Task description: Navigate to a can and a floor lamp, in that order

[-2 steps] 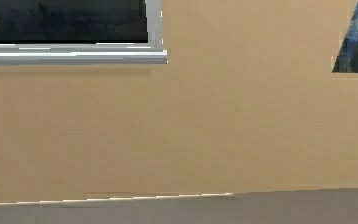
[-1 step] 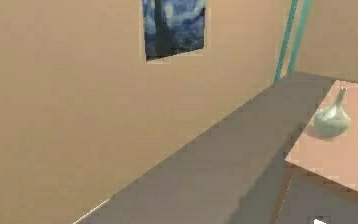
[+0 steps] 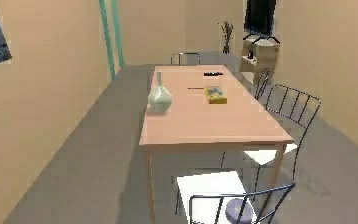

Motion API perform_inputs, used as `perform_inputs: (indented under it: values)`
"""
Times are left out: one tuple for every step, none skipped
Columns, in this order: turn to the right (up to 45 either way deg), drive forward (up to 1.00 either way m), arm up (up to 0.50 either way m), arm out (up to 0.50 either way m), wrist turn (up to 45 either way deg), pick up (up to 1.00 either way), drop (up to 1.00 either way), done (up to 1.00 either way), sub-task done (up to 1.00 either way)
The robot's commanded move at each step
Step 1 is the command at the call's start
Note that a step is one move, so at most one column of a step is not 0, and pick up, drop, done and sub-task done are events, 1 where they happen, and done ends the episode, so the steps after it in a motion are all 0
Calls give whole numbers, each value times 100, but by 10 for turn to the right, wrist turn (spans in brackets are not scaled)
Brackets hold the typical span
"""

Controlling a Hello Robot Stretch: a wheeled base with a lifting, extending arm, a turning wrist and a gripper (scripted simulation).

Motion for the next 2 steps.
perform_inputs:
  values:
    - [450, 0, 0, 0, 0, 0, 0, 0, 0]
    - [390, 0, 0, 0, 0, 0, 0, 0, 0]
